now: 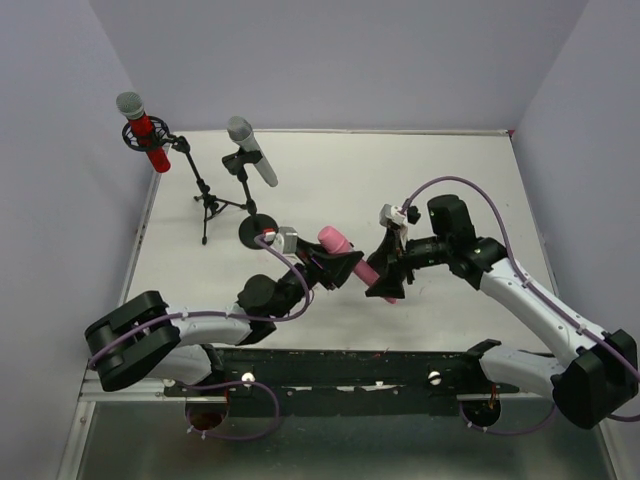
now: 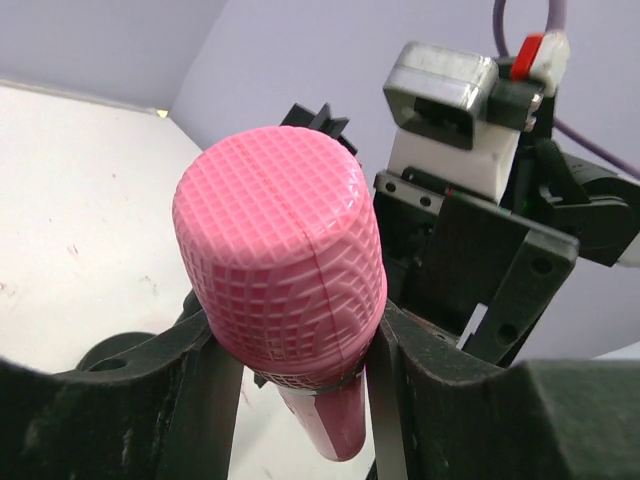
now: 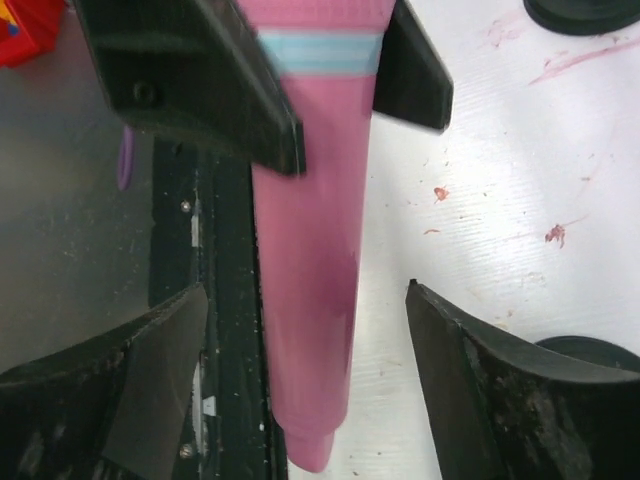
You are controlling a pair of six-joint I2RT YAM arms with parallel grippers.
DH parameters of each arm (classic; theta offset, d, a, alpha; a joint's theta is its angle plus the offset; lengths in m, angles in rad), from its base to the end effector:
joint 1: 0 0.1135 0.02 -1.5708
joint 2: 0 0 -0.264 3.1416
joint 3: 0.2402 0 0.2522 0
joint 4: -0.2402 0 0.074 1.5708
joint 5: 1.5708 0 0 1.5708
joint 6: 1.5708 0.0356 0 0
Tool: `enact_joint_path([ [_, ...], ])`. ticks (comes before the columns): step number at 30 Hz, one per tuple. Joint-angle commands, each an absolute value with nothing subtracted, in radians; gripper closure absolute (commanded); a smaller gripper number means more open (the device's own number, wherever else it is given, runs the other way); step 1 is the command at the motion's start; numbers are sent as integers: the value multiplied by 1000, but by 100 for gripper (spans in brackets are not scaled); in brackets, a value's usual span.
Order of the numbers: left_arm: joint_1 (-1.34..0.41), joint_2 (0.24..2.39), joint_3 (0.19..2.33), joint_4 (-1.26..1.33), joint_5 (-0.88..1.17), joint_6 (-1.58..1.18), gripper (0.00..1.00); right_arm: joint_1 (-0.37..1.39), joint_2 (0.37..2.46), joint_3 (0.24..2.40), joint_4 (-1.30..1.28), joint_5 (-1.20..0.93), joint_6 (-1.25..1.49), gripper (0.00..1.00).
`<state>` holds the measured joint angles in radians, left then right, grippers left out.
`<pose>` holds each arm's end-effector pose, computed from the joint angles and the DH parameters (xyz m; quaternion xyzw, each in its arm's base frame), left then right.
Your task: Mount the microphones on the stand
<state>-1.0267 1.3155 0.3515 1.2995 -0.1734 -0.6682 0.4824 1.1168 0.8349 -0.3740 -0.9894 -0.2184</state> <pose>0.1322 -0.2067 0.2378 0.0334 0.5803 -0.5756 0.5752 0.1903 0.1332 0.2832 -0.4680 0.6697 0.4734 0.3293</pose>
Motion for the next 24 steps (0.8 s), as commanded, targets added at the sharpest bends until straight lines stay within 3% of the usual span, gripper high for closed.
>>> enact_joint_path([
  [1,-974,1201,330,1453,-68,-638,100,472,1081,886,-535,-1011,-389,4],
  [3,-945,1132,333,1328,-3,-634,100,466,1072,923,-616,-985,-470,0],
  [8,-871,932,437,794,167,-548,100,448,1029,1072,-897,-881,-679,0],
  [12,-806,839,515,510,279,-462,100,448,1005,1228,-1051,-796,-738,0],
  [20,-730,819,770,19,486,-146,100,445,1057,1370,-977,-447,-716,0],
  [24,-709,819,839,-132,534,-5,100,408,1143,1448,-1012,-465,-830,0],
])
